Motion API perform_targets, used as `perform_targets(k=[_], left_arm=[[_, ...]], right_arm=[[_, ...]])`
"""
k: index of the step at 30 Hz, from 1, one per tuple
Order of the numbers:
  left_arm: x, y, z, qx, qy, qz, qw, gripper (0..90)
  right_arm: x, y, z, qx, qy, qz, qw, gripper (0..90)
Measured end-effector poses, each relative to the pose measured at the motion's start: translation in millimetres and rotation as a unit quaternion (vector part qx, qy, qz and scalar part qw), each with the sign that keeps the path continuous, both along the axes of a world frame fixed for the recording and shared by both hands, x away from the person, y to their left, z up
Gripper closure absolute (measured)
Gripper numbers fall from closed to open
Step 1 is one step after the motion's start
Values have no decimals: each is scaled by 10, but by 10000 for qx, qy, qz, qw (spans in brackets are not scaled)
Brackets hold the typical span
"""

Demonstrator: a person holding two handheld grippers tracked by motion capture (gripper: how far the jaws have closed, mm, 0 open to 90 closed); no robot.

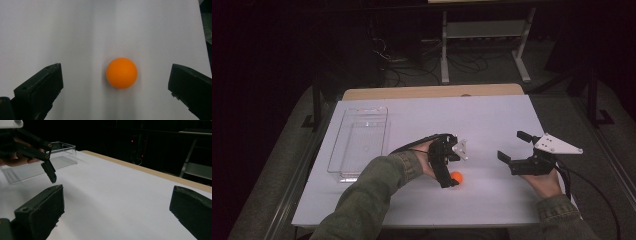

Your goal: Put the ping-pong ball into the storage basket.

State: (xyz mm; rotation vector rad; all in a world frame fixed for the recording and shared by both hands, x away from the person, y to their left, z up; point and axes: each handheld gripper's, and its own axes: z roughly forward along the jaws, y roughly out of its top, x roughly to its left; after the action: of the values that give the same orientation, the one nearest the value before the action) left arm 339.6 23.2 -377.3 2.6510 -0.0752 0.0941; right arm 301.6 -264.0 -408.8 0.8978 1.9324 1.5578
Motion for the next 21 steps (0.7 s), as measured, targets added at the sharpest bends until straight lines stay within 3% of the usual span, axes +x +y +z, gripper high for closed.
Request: perform_targets(k=[21], left_arm=[[6, -36, -138, 106, -8, -45, 9999, 0]], right_arm=[[-4, -1, -3, -5, 19, 5, 10000, 0]])
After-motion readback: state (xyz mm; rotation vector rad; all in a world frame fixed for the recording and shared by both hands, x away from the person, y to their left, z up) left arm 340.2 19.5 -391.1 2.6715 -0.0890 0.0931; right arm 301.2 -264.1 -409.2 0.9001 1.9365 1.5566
